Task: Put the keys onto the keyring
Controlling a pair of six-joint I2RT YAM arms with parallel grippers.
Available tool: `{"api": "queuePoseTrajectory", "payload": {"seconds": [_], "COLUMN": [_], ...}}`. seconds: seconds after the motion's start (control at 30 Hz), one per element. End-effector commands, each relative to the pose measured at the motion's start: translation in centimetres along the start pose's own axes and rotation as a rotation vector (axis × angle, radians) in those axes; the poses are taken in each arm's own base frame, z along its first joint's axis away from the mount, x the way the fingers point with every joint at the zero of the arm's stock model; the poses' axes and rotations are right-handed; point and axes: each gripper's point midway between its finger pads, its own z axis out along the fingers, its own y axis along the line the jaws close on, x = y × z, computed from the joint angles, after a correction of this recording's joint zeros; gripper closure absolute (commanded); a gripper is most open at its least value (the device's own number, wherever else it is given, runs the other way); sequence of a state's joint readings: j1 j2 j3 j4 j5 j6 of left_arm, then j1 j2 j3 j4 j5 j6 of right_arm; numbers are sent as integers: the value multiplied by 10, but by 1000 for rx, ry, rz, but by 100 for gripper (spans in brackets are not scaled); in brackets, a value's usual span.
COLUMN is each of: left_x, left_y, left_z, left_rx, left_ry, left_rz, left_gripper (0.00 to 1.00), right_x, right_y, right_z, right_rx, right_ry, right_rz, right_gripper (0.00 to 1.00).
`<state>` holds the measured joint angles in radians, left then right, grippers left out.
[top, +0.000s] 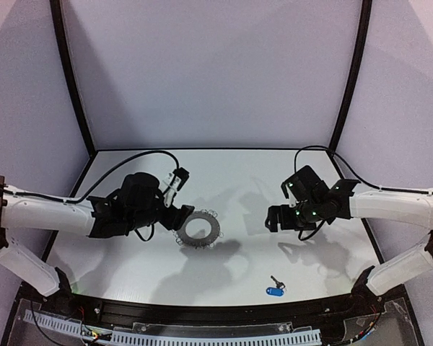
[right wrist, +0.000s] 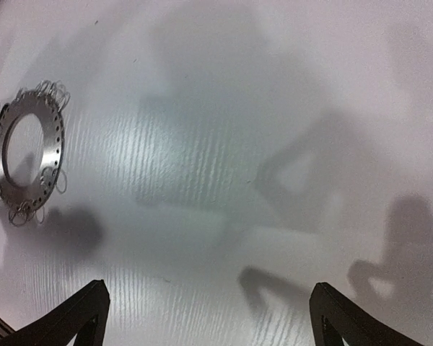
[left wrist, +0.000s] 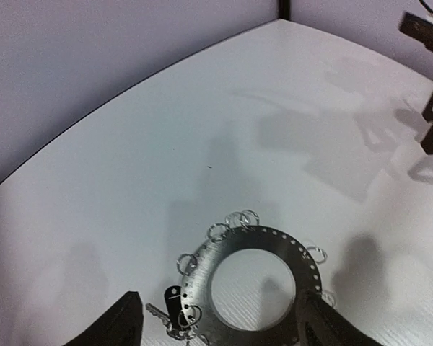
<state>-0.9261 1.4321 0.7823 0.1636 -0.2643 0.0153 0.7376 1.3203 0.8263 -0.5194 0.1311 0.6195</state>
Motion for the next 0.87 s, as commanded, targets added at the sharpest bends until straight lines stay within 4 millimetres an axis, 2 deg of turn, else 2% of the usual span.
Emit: {"api": "queuePoseTrajectory", "payload": {"seconds": [0.0,0.13,0.2,0.23,0.3,0.37,0.43,0.53,0.83], "left_x": [-22,19,53,76,109,119,118,116,114], "left_y": [91,215,249,274,294,299,300,300,293], "left_z": [-30,-85,-103,-117,-138,-152,-165,-177,-191], "left_rx": [-268,-566,-653,-728,-848,-914,-947,-979,-984], "left_ry": [-114,-140,-113,-93,-34,-32,-62,-78,-122], "left_rz": [-243,-578,-708,-779,-842,-836,-831,-831,-850], "left_gripper": [13,3,1,1,1,1,1,1,1], "right_x": [-31,-71,-87,-93,-100,-111,-116,-119,-124], "right_y": [-52,-103,-128,-141,-157,-158,-158,-154,-155], "right_z": [-6,-27,-41,-49,-60,-73,-83,-89,-101], "right_rx": [78,189,257,298,334,343,351,332,339], "right_ry": [-141,-327,-427,-474,-556,-645,-697,-730,-801], "right_rz": [129,122,112,125,146,90,76,51,61], "right_gripper": [2,2,2,2,2,2,2,2,2]}}
